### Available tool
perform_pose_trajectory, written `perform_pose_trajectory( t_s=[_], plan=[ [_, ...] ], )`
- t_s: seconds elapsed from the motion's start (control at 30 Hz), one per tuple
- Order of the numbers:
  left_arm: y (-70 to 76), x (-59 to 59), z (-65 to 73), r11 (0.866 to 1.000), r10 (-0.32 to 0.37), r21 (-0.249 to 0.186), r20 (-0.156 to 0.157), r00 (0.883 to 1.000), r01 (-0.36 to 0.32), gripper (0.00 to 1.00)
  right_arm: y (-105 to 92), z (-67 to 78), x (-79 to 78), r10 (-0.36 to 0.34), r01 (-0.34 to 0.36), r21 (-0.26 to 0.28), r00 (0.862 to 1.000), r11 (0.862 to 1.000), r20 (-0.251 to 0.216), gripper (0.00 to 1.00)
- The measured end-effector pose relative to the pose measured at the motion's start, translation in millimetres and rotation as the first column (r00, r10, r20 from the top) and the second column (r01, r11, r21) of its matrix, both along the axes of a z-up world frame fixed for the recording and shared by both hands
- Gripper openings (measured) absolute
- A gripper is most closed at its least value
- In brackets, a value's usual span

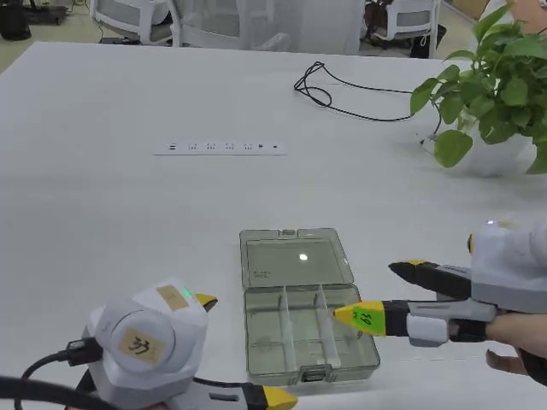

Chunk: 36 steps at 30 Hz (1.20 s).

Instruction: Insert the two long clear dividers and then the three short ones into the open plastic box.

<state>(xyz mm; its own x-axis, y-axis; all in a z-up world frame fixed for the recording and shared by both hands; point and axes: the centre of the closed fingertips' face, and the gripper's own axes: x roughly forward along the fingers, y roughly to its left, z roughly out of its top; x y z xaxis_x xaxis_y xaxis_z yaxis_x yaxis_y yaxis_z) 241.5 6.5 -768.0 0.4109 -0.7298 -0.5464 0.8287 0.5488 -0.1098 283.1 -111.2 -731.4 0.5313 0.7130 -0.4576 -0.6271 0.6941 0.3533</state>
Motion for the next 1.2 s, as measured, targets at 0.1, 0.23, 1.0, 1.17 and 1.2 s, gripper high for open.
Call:
perform_pose_trajectory(
  t_s=[0.1, 0.23, 1.0, 1.17, 1.2],
  plan=[
    [-1.3, 0.5, 0.6, 1.000, 0.002, 0.000, 0.000, 1.000, -0.002, 0.94, -6.2, -0.5, -4.4, -0.004, 0.004, -0.007, 1.000, 1.000, 0.013, 1.00],
    [-2.8, 1.2, -0.4, 1.000, 0.003, 0.003, 0.000, 1.000, -0.003, 0.94, -17.6, -3.4, -8.7, -0.010, 0.011, -0.024, 0.999, 1.000, 0.032, 1.00],
    [1.3, -1.2, 0.2, 0.998, 0.060, 0.021, 0.006, 0.998, -0.060, 0.94, -56.8, -51.1, -28.9, 0.381, -0.360, -0.399, 0.924, 0.844, -0.029, 0.99],
    [3.6, -2.6, 1.7, 0.997, 0.081, 0.017, 0.007, 0.997, -0.081, 0.94, -59.5, -63.4, -27.4, 0.476, -0.445, -0.477, 0.877, 0.758, -0.063, 0.91],
    [4.2, -2.6, 2.0, 0.996, 0.085, 0.017, 0.008, 0.996, -0.085, 0.94, -60.5, -66.7, -27.8, 0.498, -0.468, -0.496, 0.863, 0.731, -0.081, 0.89]
  ],
)
